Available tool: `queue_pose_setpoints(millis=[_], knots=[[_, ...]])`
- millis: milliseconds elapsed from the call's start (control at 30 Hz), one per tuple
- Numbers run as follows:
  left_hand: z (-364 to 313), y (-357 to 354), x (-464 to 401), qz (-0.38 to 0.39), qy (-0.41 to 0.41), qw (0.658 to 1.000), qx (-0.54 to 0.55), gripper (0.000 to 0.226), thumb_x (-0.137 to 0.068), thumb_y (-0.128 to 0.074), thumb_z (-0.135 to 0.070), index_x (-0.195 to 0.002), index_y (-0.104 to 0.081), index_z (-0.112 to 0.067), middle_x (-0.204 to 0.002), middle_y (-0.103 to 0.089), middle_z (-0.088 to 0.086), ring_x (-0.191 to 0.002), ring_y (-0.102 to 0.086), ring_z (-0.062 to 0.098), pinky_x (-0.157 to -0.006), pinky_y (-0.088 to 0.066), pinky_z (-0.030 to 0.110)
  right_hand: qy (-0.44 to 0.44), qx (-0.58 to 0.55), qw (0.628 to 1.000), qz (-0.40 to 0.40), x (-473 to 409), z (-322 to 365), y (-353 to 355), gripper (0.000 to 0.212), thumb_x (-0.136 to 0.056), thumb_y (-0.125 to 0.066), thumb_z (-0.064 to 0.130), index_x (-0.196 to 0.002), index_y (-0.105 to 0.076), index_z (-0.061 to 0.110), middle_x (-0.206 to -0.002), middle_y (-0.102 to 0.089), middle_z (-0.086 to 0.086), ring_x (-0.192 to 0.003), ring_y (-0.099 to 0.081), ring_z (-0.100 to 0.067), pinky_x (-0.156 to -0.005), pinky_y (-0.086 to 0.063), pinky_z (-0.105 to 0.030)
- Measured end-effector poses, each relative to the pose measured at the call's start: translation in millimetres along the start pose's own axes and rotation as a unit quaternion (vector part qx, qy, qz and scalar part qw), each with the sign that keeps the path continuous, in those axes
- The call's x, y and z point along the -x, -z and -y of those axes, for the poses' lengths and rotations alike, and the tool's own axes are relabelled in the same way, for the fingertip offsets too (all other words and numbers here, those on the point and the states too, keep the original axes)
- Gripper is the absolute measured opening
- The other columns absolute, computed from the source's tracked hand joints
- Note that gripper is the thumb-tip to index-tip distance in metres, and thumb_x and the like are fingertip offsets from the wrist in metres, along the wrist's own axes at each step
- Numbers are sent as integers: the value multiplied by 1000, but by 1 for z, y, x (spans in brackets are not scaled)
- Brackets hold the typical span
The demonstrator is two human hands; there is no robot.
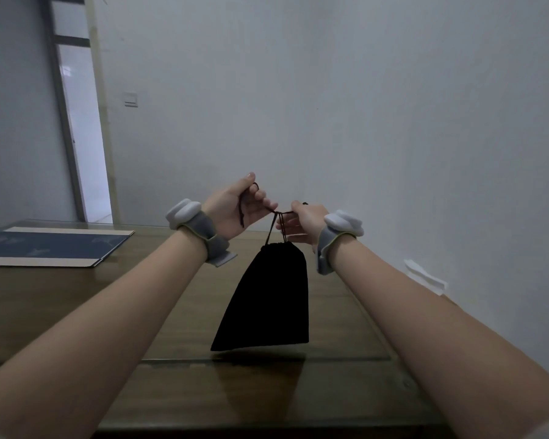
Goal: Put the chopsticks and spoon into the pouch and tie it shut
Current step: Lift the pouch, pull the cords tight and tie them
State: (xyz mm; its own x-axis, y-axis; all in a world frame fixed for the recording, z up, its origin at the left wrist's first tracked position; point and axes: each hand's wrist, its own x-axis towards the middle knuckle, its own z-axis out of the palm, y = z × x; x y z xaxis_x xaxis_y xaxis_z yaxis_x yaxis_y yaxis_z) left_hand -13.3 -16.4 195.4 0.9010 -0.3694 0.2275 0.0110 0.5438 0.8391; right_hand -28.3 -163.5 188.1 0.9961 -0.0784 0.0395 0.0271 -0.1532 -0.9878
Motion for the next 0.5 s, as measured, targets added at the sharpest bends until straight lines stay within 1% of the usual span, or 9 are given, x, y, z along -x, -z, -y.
queue_pose_setpoints(millis=[67, 133, 200, 300, 367, 433, 467, 500], knots=[[1, 1, 1, -26, 10, 999, -15, 44, -97, -38, -31, -56, -42, -15, -39, -45, -5, -35, -43, 9, -59, -57, 23, -9, 39, 998, -46, -3, -3, 4, 48, -97, -31, 23, -57, -53, 7, -48, -62, -4, -41, -54, -13, -52, -41, -22], [-1, 9, 4, -50, 14, 998, -39, 42, -98, -35, -31, -59, -36, -17, -37, -40, -7, -31, -33, 7, -46, -49, 17, -42, 44, 996, -72, -6, -10, 12, 51, -98, -28, 23, -54, -45, 7, -27, -52, 0, -21, -45, -8, -44, -38, -19], [-2, 22, 8, -82, 19, 995, -56, 41, -99, -34, -30, -59, -34, -17, -36, -36, -7, -30, -27, 7, -39, -40, 15, -83, 11, 993, -83, -5, -19, 23, 50, -99, -23, 25, -54, -37, 7, -19, -43, 0, -14, -37, -8, -36, -33, -15], [2, 37, 14, -113, 33, 990, -81, 42, -99, -34, -29, -58, -32, -17, -36, -32, -6, -31, -24, 8, -37, -33, 16, -93, -10, 990, -108, -6, -31, 33, 47, -100, -22, 25, -59, -35, 7, -19, -43, 0, -13, -37, -8, -30, -31, -11], [6, 42, 16, -124, 40, 985, -117, 43, -99, -33, -28, -58, -30, -17, -37, -29, -7, -31, -22, 8, -36, -28, 17, -92, -5, 989, -113, -4, -35, 35, 44, -101, -20, 24, -61, -33, 9, -23, -44, -2, -12, -33, -7, -29, -25, -9], [8, 45, 17, -134, 41, 981, -136, 43, -99, -33, -27, -58, -28, -18, -37, -27, -7, -31, -21, 8, -36, -26, 17, -87, 6, 989, -123, -4, -37, 35, 42, -100, -20, 23, -62, -30, 11, -42, -47, -8, -12, -30, -6, -30, -24, -10], [8, 47, 18, -138, 42, 980, -140, 43, -99, -34, -26, -58, -28, -18, -37, -27, -7, -31, -20, 8, -36, -26, 16, -86, 9, 988, -127, -4, -38, 36, 42, -100, -20, 22, -61, -30, 11, -49, -43, -9, -11, -29, -5, -30, -23, -10], [8, 48, 19, -142, 43, 979, -144, 43, -99, -34, -26, -58, -28, -18, -37, -26, -7, -30, -20, 8, -35, -27, 15, -87, 5, 988, -127, -4, -37, 37, 43, -100, -21, 22, -60, -30, 11, -49, -41, -8, -11, -27, -5, -29, -21, -9]])
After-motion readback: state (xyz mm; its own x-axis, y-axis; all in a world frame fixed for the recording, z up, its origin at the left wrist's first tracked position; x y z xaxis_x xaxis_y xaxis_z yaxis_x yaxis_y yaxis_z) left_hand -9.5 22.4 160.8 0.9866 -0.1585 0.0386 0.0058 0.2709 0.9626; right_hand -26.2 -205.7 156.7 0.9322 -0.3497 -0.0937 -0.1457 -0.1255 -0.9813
